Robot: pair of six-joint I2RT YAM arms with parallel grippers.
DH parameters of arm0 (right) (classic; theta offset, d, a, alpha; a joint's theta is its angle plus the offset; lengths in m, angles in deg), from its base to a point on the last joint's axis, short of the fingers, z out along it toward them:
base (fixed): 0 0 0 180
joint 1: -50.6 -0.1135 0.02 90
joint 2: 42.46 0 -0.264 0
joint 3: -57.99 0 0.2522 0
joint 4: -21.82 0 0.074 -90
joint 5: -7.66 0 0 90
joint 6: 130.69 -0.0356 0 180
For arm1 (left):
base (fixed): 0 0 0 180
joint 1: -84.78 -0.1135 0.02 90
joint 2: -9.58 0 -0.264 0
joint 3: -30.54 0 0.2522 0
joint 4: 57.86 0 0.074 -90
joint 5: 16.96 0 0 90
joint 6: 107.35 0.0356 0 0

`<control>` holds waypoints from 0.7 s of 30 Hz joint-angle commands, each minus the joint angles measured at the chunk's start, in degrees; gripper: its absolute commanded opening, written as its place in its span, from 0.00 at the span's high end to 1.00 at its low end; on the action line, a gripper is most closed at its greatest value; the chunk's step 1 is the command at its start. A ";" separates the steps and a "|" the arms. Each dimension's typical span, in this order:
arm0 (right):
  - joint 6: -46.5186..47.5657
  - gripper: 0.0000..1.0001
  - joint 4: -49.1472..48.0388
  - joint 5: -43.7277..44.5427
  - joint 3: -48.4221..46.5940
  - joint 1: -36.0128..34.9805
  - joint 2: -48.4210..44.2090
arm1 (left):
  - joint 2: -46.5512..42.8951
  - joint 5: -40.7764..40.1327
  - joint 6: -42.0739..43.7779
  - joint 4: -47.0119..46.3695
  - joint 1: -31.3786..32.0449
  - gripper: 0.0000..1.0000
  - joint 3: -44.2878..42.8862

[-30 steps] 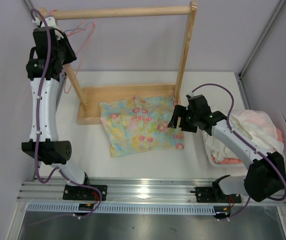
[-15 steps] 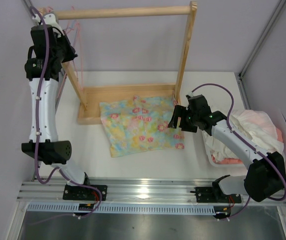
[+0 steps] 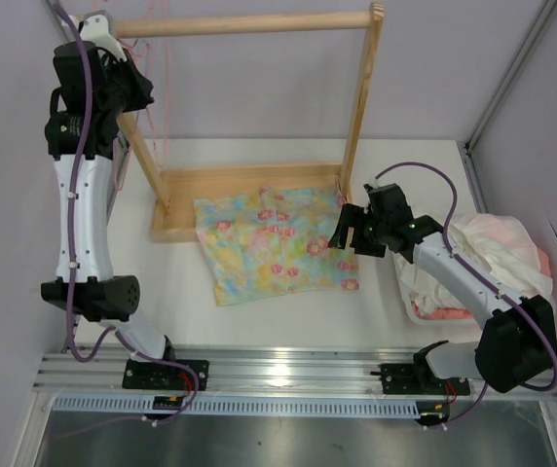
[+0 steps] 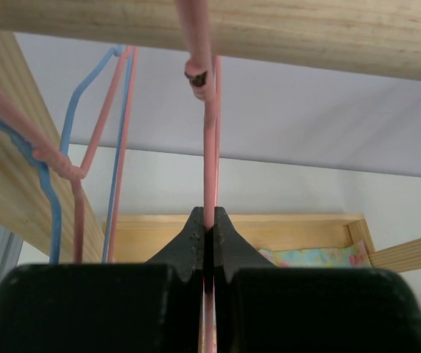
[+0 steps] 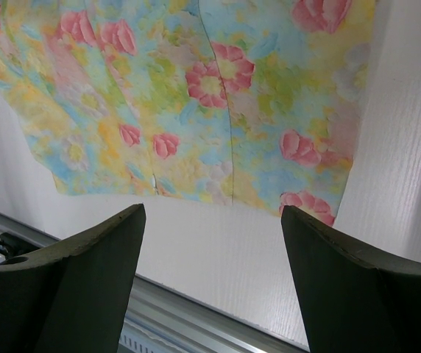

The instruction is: Place the skirt on the hanger

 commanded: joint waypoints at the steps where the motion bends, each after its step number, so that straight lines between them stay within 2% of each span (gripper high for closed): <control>1: 1.30 0.18 -0.97 -0.81 -0.47 0.38 -0.88 | -3.38 3.33 0.68 -2.56 0.36 1.00 0.33; 13: 1.65 0.18 -0.79 -0.46 -0.91 0.73 -2.03 | -9.19 8.42 5.42 -6.25 6.07 1.00 16.68; 21: 2.27 0.18 -0.62 -0.55 -2.49 0.82 -2.38 | -10.94 12.47 8.23 -5.82 8.00 1.00 17.56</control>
